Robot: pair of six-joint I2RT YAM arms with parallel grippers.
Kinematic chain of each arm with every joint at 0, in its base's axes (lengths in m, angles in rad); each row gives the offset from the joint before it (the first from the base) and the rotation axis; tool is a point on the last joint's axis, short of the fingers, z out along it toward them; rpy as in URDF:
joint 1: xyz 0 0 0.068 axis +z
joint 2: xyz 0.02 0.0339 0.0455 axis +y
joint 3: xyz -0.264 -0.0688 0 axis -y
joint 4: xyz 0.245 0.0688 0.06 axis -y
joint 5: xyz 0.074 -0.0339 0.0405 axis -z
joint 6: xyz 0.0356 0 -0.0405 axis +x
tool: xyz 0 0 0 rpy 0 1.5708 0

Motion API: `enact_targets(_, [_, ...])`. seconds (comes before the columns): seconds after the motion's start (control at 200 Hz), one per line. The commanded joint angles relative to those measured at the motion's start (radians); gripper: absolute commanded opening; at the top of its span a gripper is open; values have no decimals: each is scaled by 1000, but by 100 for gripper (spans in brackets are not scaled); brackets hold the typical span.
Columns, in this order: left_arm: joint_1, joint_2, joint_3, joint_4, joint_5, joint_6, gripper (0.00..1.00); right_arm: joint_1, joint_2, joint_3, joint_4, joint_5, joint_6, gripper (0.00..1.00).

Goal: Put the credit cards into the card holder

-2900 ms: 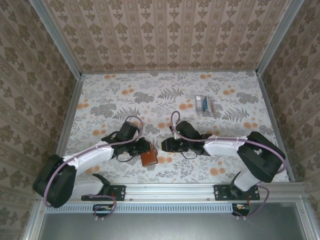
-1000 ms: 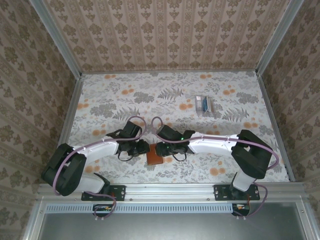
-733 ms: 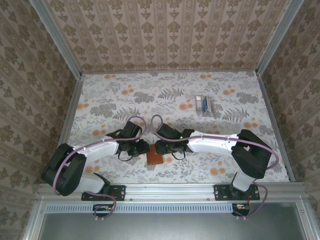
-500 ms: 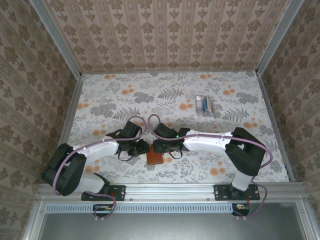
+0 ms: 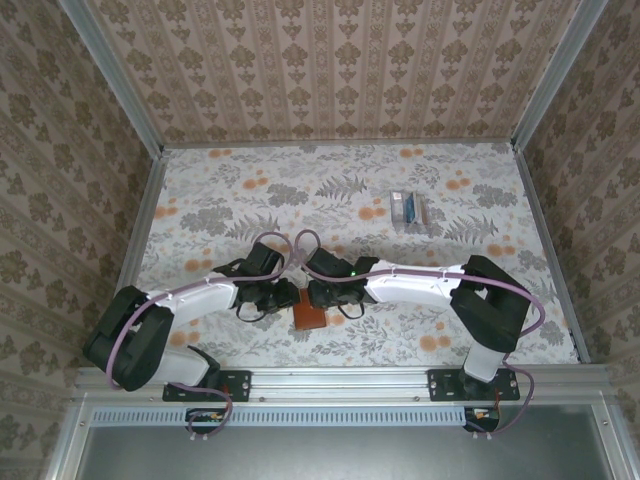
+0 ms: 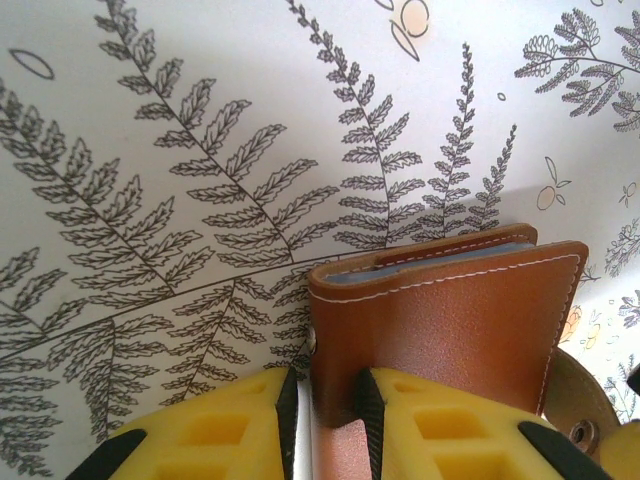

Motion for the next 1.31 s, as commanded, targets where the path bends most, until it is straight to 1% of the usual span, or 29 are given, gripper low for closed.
enact_targets(0.0, [-6, 29, -27, -14, -27, -20, 27, 14, -40, 6, -70, 48, 11, 43])
enact_targets(0.3, [-6, 33, -25, -9, -23, -23, 26, 39, 7, 32, -52, 37, 25, 45])
enact_targets(0.54, [-6, 40, -28, 0, -20, -29, 26, 45, 18, 30, -42, 33, 31, 44])
enact_targets(0.89, [-6, 53, -23, 8, -9, -29, 25, 45, -6, 26, -42, 57, 17, 18])
enact_targets(1.055, [-6, 56, -25, 15, -6, -33, 24, 45, -35, 7, -19, 29, -5, 12])
enact_targets(1.12, [-6, 57, -26, 17, -6, -36, 24, 45, -49, -6, -12, 22, -22, 6])
enact_targets(1.195, [-6, 58, -28, 20, -6, -38, 24, 41, -56, -19, -6, 16, -34, 3])
enact_targets(1.3, [-6, 61, -29, 24, -4, -40, 24, 33, -55, -31, 14, -29, -52, 2])
